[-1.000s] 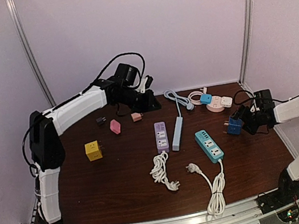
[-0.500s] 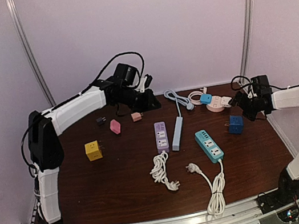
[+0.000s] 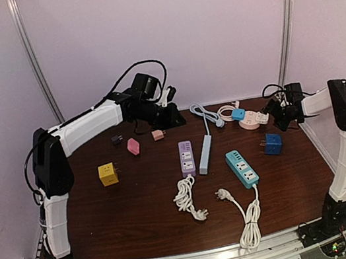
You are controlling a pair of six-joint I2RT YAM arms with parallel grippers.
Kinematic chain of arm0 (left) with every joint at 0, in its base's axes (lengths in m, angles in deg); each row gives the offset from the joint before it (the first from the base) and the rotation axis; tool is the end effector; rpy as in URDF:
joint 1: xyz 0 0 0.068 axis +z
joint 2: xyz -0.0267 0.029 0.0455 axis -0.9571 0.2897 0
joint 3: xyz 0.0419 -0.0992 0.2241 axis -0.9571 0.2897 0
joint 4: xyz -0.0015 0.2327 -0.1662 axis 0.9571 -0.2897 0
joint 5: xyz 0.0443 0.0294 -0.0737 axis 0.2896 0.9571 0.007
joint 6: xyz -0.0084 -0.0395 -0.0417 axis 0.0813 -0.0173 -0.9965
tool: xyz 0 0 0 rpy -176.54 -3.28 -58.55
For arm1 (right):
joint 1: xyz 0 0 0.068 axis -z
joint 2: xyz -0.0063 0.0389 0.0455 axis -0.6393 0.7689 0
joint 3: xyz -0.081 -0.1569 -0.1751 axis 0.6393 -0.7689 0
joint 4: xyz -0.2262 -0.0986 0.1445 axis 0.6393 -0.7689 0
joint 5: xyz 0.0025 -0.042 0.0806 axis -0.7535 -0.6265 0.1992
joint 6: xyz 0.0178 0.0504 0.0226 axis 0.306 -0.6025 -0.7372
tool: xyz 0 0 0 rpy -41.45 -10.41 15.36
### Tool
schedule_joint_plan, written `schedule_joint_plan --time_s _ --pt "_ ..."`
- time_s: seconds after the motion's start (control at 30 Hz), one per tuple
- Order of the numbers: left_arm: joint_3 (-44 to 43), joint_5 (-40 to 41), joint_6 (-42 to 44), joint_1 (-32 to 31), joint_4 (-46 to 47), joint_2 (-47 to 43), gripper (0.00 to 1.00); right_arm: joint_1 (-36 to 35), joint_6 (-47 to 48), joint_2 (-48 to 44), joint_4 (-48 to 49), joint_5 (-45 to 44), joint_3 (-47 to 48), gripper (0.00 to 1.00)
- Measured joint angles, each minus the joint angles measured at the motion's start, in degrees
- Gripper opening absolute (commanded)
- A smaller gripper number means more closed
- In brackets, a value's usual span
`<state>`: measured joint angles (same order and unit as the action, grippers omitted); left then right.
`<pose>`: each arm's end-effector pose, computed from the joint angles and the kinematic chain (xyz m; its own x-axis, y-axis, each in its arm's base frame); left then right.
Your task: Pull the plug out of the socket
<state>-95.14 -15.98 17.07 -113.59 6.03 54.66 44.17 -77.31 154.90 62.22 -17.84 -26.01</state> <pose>0.3820 -0.3446 0.2514 -0.8619 0.0953 -0.4981 0.4157 0.6952 -0.5864 0.4134 -0.0155 0.1204 -0.6203 0.6950 -0.3636 0.2875 0.6328 0.7190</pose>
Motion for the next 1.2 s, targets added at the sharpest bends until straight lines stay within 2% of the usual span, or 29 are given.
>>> schedule_joint_plan --time_s 0.37,0.63,1.2 --pt "0.0 0.1 0.0 0.0 0.0 0.0 0.13 1.1 -3.6 8.0 3.4 3.6 5.3 0.81" --pt "0.0 0.2 0.0 0.0 0.0 0.0 0.13 1.1 -5.3 10.8 3.8 4.5 7.9 0.69" --pt "1.2 0.7 0.0 0.0 0.0 -0.7 0.13 0.7 -6.0 11.6 3.3 4.9 9.9 0.32"
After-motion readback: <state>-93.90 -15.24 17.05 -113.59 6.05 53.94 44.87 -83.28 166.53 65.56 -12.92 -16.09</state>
